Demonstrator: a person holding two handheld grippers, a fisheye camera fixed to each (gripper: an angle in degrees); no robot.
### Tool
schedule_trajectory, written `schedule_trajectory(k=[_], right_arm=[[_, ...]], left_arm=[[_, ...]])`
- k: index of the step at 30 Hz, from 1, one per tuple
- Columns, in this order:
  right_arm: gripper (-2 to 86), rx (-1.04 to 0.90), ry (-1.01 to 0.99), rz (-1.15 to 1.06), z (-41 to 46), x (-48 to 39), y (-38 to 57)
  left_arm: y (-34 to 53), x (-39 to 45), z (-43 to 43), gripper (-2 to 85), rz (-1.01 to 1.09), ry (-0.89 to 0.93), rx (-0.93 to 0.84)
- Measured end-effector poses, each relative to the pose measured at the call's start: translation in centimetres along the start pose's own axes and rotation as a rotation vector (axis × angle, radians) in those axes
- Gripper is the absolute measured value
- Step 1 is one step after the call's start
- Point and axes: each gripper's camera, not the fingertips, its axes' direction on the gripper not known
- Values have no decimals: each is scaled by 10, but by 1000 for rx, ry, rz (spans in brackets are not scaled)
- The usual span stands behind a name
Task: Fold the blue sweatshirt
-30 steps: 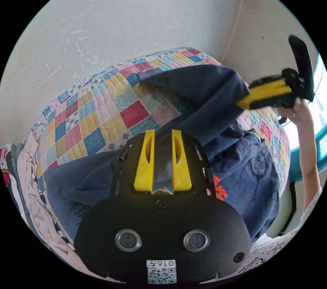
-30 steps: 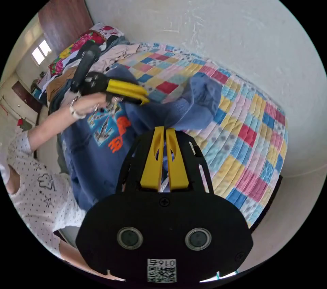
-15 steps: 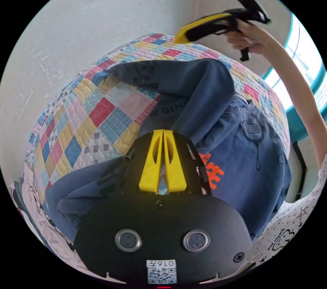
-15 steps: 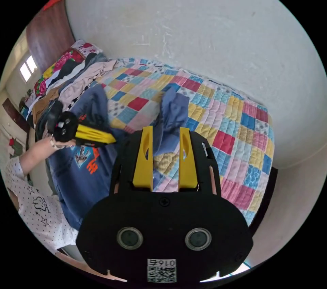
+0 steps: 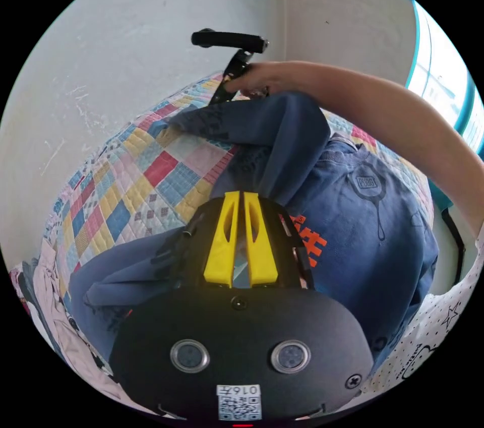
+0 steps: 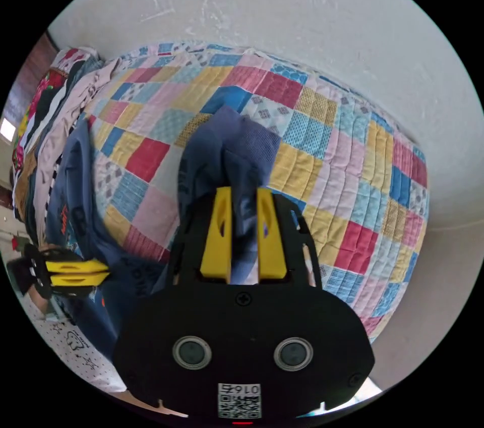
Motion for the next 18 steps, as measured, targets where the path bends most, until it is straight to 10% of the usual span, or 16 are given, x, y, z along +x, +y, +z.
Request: schedule_trajectory(k=[9, 18], right_arm=[[6, 310, 227, -56, -156, -10, 42], [5, 494, 163, -231, -263, -42, 81]], left_arm=[[-23, -8, -8, 138, 21, 124, -22], [-16, -53, -86, 114, -256, -27, 325]])
